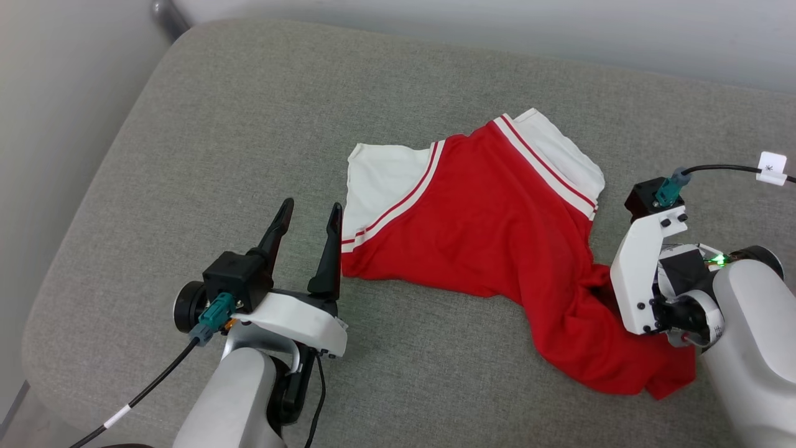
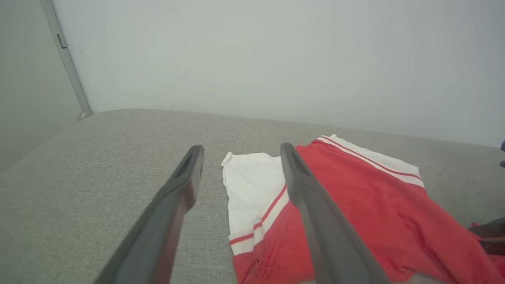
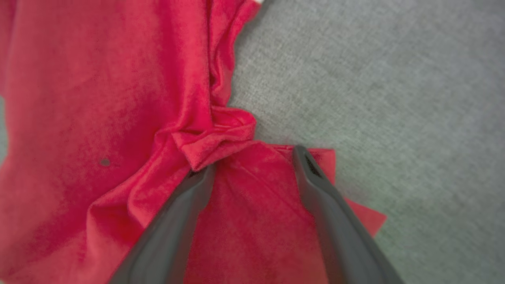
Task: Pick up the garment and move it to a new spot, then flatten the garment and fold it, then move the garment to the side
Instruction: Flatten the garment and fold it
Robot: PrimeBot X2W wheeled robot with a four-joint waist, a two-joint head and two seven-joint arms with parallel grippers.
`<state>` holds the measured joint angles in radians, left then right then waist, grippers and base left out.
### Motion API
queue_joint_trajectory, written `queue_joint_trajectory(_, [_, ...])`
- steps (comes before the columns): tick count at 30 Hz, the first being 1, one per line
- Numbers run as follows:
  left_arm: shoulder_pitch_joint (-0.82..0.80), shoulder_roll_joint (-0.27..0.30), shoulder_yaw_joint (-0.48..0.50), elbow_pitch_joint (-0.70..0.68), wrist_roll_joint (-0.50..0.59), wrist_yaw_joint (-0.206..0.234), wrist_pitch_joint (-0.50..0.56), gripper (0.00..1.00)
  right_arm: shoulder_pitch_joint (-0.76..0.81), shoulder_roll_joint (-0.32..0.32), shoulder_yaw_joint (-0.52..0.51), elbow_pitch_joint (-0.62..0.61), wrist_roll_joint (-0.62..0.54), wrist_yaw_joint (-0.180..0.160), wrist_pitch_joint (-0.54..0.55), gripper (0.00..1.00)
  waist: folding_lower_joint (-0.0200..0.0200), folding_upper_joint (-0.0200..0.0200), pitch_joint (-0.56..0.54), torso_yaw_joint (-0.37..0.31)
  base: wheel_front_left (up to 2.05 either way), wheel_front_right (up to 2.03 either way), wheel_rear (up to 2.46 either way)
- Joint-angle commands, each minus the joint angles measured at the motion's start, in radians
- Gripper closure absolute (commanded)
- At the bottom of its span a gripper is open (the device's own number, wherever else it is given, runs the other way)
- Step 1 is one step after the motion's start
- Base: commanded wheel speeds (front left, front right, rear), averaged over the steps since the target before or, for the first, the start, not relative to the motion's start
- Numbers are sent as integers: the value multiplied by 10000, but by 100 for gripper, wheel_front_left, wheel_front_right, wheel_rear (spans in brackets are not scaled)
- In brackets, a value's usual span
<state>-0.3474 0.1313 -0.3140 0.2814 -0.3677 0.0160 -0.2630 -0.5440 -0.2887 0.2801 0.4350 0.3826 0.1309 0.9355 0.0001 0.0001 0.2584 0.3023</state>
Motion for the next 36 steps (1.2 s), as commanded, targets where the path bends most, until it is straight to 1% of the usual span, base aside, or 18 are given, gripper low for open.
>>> queue_joint_trajectory(1, [-51,-101,153,83,168,-125,-23,0,429,150,324,746,178,-3,293,24,-1,-1,3,56,0,0,0])
queue_joint_trajectory(2, [-14,-127,215,108,225,-164,-23,0,407,186,404,775,287,-2,250,64,-1,-1,-16,53,0,0,0])
queue_joint_trajectory(3, [30,-153,297,151,272,-214,-24,0,352,235,479,745,451,-2,173,100,-1,-1,-43,36,0,0,0])
queue_joint_trajectory(7, [223,-220,575,292,480,-329,-24,0,66,54,723,326,726,8,-328,100,-1,-1,-272,-120,0,0,0])
queue_joint_trajectory(8, [223,-220,575,292,480,-329,-24,0,66,54,723,326,726,8,-328,100,-1,-1,-272,-120,0,0,0])
queue_joint_trajectory(9, [290,-239,689,354,573,-394,-24,0,16,-34,700,-44,850,8,-680,100,-1,-1,-454,-236,0,0,0])
queue_joint_trajectory(11, [338,-232,738,384,614,-418,-24,0,26,-91,639,-211,870,8,-853,100,-1,-1,-565,-309,0,0,0])
queue_joint_trajectory(15, [622,-140,917,517,776,-495,-24,0,540,-239,118,-1021,633,-3,-1503,100,-1,-1,-1089,-691,0,0,0])
queue_joint_trajectory(18, [841,-51,1002,629,855,-523,-24,0,1409,-174,-467,-1847,278,-3,-1804,100,-1,-1,-1506,-1018,0,0,0])
queue_joint_trajectory(22, [1175,87,1048,779,933,-526,-24,0,3308,156,-1490,-3066,-157,-5,-1773,100,-1,-1,-2085,-1409,0,0,0])
queue_joint_trajectory(26, [1569,265,1140,835,864,-440,-14,0,5510,992,-2524,-4189,-745,-3,-1494,100,-1,-1,-2536,-1808,0,0,0])
queue_joint_trajectory(28, [1731,339,1165,817,825,-427,38,0,6502,1536,-2803,-4585,-942,-3,-1342,100,-1,-1,-2673,-1959,0,0,0])
queue_joint_trajectory(30, [1868,393,1195,748,772,-359,113,0,7297,1826,-2993,-4761,-1139,-3,-1286,100,-1,-1,-2720,-2083,0,0,0])
queue_joint_trajectory(31, [1910,408,1204,693,748,-340,136,0,7572,1981,-3066,-4796,-1145,-3,-1374,98,-1,-1,-2725,-2121,0,0,0])
queue_joint_trajectory(32, [1957,424,1212,652,741,-322,173,0,7797,2129,-3114,-4744,-1106,-3,-1474,13,-1,-1,-2740,-2173,0,0,0])
queue_joint_trajectory(33, [2014,441,1217,623,736,-299,201,0,7971,2203,-3067,-4661,-1159,-3,-1586,0,-1,-1,-2765,-2210,0,0,0])
queue_joint_trajectory(36, [2153,500,1268,525,660,-241,279,0,8011,2315,-2951,-4623,-1144,-3,-2374,0,-1,-1,-2833,-2325,0,0,0])
